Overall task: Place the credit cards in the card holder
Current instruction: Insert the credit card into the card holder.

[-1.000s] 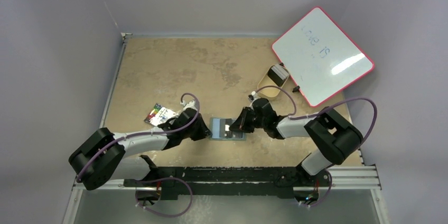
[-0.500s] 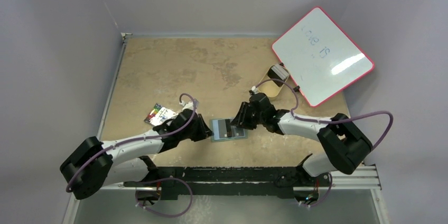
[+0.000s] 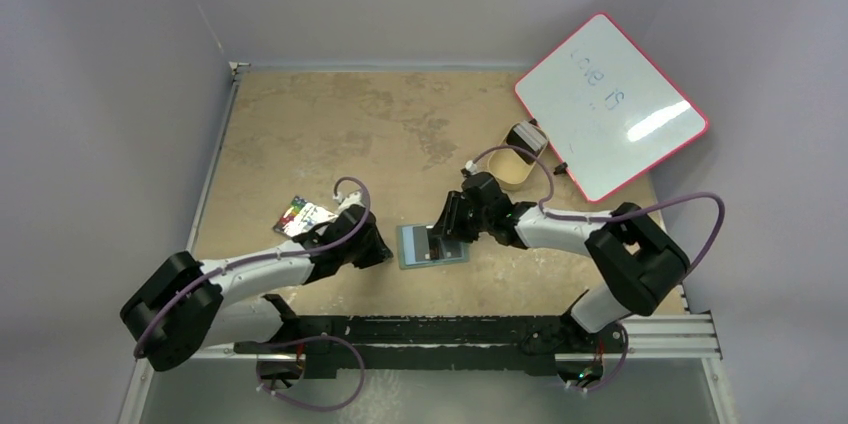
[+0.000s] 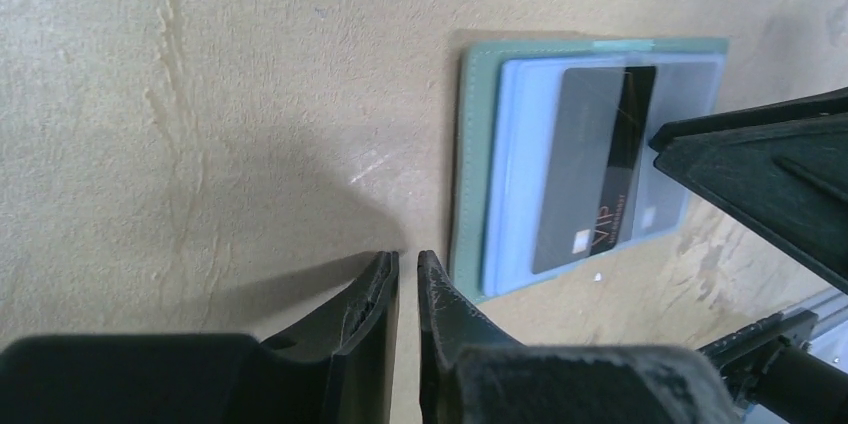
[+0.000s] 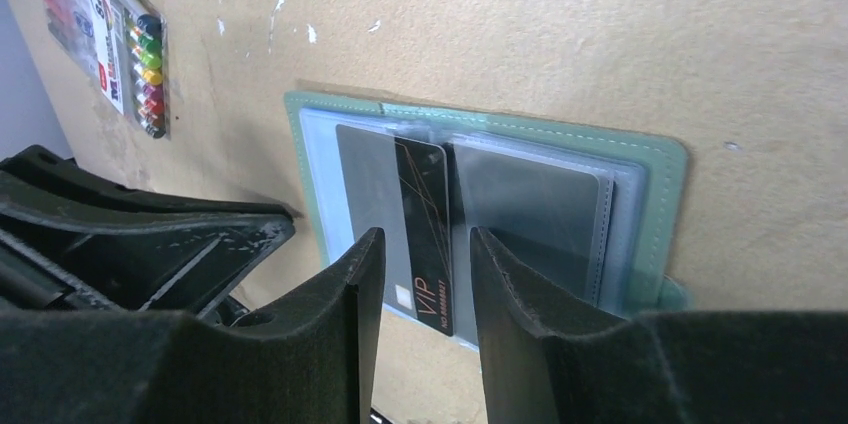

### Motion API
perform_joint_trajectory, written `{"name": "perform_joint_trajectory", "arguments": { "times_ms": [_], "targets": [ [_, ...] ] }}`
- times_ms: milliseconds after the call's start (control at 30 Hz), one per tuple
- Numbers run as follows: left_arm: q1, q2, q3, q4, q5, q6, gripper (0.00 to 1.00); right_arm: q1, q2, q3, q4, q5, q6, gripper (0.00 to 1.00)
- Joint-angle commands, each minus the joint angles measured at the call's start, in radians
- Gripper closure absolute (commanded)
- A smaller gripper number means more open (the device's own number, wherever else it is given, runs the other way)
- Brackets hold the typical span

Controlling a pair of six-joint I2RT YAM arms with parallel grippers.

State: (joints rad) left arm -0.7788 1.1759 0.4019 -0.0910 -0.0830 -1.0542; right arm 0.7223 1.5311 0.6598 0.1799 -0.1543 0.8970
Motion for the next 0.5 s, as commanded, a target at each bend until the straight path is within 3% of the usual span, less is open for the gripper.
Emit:
{"name": "perform_joint_trajectory", "arguments": {
  "times_ms": [0, 467],
  "targets": [
    [0.006, 0.044, 0.017, 0.084, 0.032, 0.028, 0.90, 0.030, 0.033, 0.037, 0.015, -0.017, -0.008, 0.60],
    [0.006, 0.073, 0.023, 0.118, 0.038, 0.039, 0.93, 0.088, 0.083, 0.083, 0.081, -0.057, -0.028, 0.62]
  ]
}}
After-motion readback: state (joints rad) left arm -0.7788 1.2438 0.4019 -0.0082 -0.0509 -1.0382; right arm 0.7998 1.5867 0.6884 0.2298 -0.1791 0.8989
